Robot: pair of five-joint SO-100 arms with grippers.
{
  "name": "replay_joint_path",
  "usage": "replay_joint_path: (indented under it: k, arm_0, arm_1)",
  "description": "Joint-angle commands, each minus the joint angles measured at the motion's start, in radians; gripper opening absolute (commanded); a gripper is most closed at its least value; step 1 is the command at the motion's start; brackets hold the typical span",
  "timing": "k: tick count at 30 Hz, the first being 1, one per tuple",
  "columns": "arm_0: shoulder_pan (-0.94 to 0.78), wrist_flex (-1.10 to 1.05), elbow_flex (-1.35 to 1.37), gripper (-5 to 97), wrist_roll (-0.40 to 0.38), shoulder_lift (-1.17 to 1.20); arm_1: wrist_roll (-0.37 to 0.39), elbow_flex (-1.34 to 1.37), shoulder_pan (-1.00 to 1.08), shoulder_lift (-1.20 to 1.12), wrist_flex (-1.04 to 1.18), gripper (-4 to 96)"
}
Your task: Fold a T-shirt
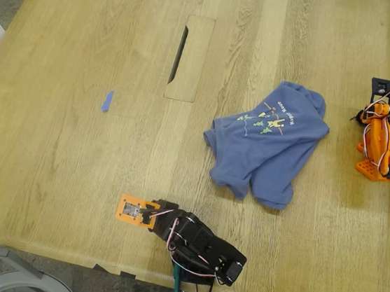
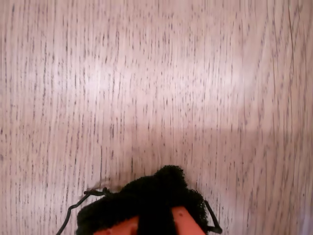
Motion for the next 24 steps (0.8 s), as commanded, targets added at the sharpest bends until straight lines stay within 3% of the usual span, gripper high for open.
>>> replay_joint_path:
  k: [1, 3, 10, 13, 18, 24]
  arm_0:
    - [-0.048, 0.018, 0.021, 3, 0.015, 0.104]
    - [-0.1, 0.041, 0.044, 0, 0.058, 0.129]
    - [-0.21, 0.021, 0.091, 0, 0.064, 0.129]
    - [-0.293, -0.003, 0.132, 0, 0.109, 0.13]
    - [-0.42, -0.005, 0.183, 0, 0.107, 0.13]
    - [-0.459, -0.005, 0.245, 0, 0.066, 0.13]
  arm_1:
    - [-0.043, 0.029, 0.041, 0.006, -0.011, 0.0]
    - [-0.069, 0.051, 0.101, 0.006, -0.048, 0.0]
    - [-0.133, 0.124, 0.345, 0.006, -0.14, 0.0]
    - [-0.107, 0.126, 0.408, 0.006, -0.075, 0.0]
    - [-0.038, 0.129, 0.433, 0.006, -0.029, 0.1]
    - [-0.014, 0.129, 0.434, 0.006, -0.032, 0.5]
